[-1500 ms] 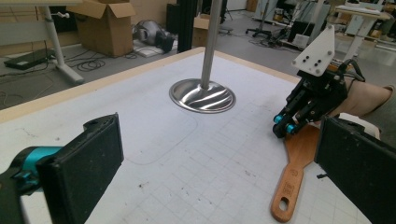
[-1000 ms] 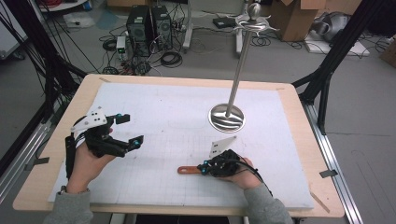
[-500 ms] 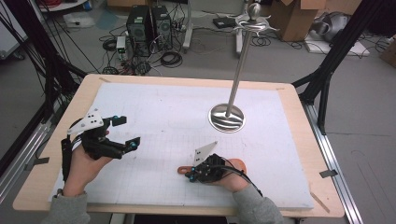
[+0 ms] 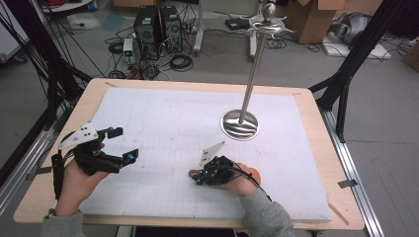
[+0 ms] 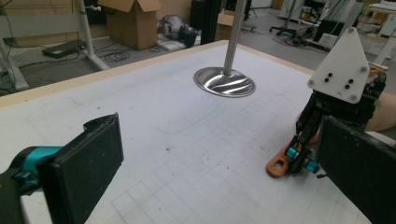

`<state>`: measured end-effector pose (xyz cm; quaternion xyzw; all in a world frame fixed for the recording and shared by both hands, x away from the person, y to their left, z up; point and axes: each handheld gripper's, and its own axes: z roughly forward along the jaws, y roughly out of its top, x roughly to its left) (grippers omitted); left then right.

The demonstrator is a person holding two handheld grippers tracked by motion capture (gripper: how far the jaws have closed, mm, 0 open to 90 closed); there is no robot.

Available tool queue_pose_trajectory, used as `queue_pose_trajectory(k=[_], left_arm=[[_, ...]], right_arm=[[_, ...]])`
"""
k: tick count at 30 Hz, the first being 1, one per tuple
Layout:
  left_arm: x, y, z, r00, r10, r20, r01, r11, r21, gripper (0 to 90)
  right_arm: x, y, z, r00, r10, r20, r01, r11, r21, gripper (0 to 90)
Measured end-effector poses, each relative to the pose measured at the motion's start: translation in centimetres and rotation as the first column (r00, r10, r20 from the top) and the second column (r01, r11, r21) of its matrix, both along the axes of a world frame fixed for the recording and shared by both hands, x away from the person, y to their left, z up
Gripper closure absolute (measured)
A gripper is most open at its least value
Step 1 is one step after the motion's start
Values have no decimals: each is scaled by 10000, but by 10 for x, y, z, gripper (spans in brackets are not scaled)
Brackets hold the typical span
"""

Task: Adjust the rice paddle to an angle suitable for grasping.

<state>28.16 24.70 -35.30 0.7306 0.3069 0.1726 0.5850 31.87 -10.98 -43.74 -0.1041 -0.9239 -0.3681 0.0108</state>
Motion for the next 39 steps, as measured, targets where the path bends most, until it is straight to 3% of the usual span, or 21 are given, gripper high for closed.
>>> queue_pose_trajectory(k=[10,13,22,23,31,34,38,39], left_arm=[[-8,9,-1,9996,276,53,-276,9996,37,18],[-10,11,-1,9995,328,18,-328,9994,58,18],[-11,12,-1,9993,371,22,-371,9993,52,18],[-11,12,-1,9994,343,22,-343,9994,65,18],[-10,10,-2,9995,329,-20,-329,9994,114,18],[-9,11,-2,9995,323,0,-323,9994,95,18],[-8,12,-2,9995,330,-14,-330,9994,62,18],[-8,12,-2,9994,334,-9,-334,9994,85,18]], right_arm=[[15,-4,0,9962,-874,51,874,9962,13,899],[22,-8,0,9913,-1271,339,1274,9918,-48,899],[30,-18,0,9801,-1905,552,1913,9815,-96,899],[30,-19,0,9765,-2020,757,2035,9790,-120,899],[32,-21,0,9743,-2115,780,2131,9770,-121,898],[31,-24,5,9720,-2185,862,2183,9758,119,893],[30,-27,13,9693,-2225,1046,2206,9749,294,831],[28,-29,17,9682,-2244,1103,2218,9745,352,774]])
